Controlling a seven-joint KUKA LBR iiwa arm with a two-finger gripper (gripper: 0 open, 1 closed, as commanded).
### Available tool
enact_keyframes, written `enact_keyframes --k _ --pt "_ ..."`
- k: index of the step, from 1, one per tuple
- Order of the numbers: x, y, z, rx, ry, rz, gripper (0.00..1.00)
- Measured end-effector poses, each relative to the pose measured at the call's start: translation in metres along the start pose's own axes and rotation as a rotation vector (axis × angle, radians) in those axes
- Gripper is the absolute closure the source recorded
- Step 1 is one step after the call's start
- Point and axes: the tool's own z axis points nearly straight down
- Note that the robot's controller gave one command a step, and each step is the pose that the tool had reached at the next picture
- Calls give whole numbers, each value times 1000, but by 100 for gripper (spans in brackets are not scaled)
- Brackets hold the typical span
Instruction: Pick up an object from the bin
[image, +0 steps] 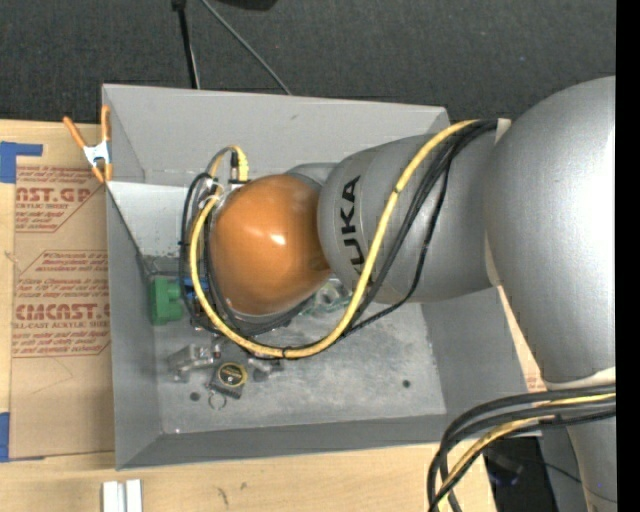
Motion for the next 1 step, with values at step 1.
enact_keyframes --k 1 --pt "9 -11 51 -3 2 -381 0"
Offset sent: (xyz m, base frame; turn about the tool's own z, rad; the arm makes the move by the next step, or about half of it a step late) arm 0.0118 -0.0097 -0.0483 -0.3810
